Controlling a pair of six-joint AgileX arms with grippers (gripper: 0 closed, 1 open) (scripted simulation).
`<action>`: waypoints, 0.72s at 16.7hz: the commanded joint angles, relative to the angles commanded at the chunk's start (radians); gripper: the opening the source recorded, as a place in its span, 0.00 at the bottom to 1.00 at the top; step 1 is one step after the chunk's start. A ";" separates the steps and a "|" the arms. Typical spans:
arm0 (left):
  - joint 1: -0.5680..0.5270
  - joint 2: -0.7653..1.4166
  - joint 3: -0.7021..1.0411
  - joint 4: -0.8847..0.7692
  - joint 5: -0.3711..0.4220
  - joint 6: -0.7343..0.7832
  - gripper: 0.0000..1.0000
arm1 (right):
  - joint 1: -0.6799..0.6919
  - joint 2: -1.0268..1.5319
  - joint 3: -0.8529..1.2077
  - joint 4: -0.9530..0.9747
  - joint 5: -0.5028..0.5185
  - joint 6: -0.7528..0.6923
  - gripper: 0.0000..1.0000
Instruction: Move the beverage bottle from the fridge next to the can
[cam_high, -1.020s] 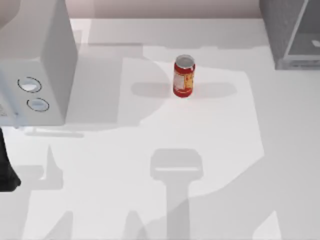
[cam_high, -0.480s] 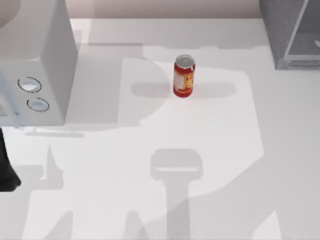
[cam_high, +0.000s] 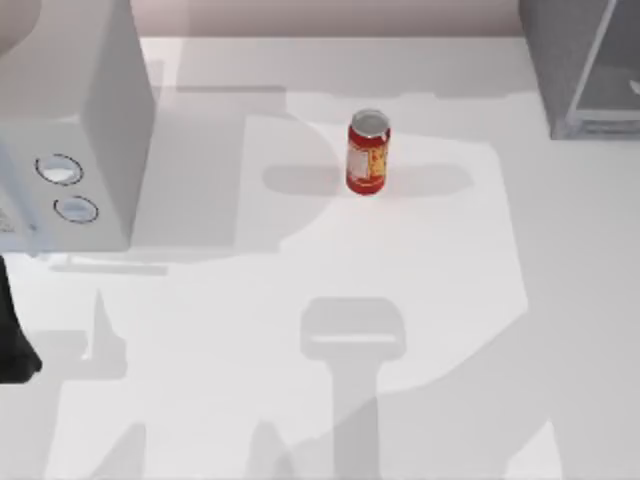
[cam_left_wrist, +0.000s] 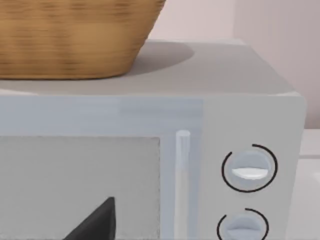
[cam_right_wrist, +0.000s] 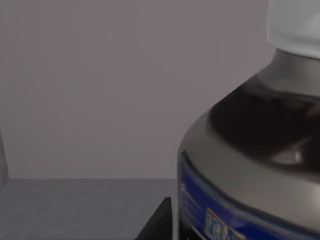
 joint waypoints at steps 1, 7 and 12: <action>0.000 0.000 0.000 0.000 0.000 0.000 1.00 | 0.000 -0.003 0.001 -0.003 0.000 0.000 0.00; 0.000 0.000 0.000 0.000 0.000 0.000 1.00 | 0.000 -0.097 0.040 -0.137 -0.001 0.001 0.00; 0.000 0.000 0.000 0.000 0.000 0.000 1.00 | 0.000 -0.107 0.042 -0.155 -0.002 0.003 0.00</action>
